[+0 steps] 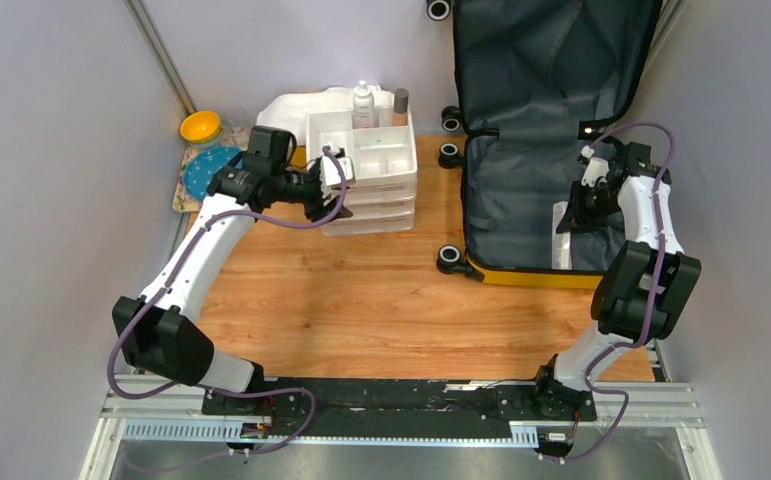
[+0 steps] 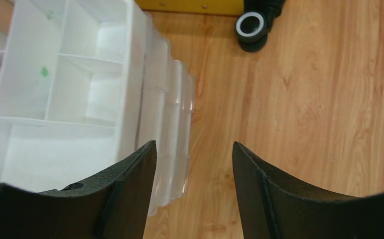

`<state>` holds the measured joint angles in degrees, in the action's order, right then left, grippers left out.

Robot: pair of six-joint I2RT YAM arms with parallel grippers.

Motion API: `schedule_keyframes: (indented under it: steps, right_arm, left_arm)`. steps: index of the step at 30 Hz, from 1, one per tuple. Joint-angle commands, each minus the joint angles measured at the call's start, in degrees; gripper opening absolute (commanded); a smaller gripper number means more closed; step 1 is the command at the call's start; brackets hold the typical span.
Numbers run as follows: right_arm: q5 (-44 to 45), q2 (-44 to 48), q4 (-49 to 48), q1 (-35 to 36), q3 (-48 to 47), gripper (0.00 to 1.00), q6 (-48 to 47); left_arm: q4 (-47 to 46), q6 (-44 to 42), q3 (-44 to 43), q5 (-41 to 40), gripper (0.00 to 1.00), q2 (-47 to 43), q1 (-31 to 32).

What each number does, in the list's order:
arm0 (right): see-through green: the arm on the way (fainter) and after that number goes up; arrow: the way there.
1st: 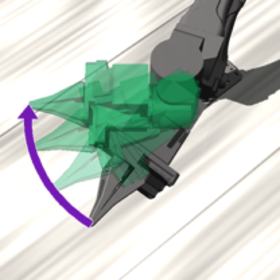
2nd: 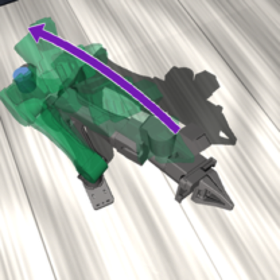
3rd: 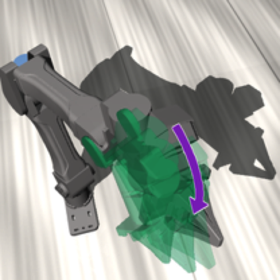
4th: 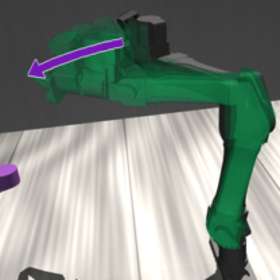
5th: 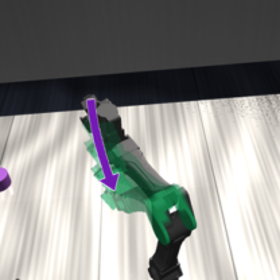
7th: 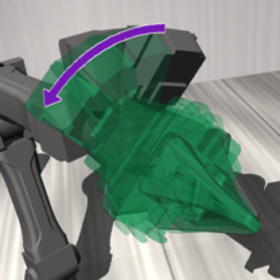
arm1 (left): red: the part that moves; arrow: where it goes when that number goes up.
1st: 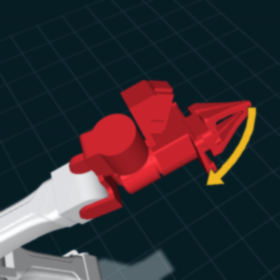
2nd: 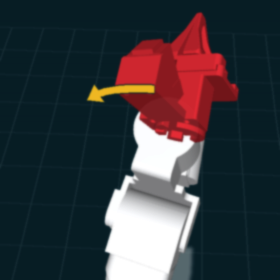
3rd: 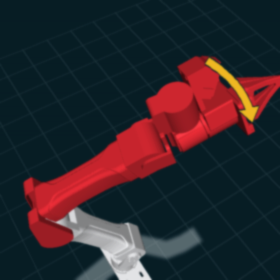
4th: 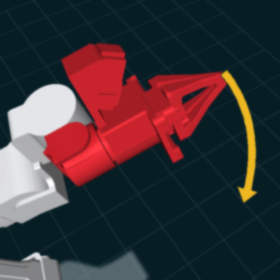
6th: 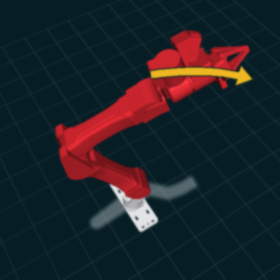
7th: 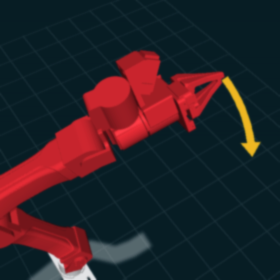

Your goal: Open, take out, and arrange the luggage

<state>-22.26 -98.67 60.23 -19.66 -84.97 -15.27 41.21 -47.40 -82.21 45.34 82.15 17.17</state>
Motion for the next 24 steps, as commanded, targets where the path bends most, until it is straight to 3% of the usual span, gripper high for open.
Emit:
schedule_keyframes:
  steps: [1, 8, 24]
  right_arm:
    - [-1.38, 3.48, 0.42, 0.33, 1.47, 0.0, 2.26]
    - [-0.94, 3.14, 0.33, 0.41, 1.39, 0.0, 2.52]
    - [-0.15, 2.35, 0.42, 0.41, 1.12, 0.0, 2.35]
  left_arm:
    - [7.83, -9.0, 0.04, 3.35, 0.65, -0.06, 0.32]
    - [-2.18, -15.26, 6.27, -10.17, 0.64, -0.5, 3.13]
    - [-6.67, -16.5, 5.49, -11.77, 0.64, 3.45, 3.75]
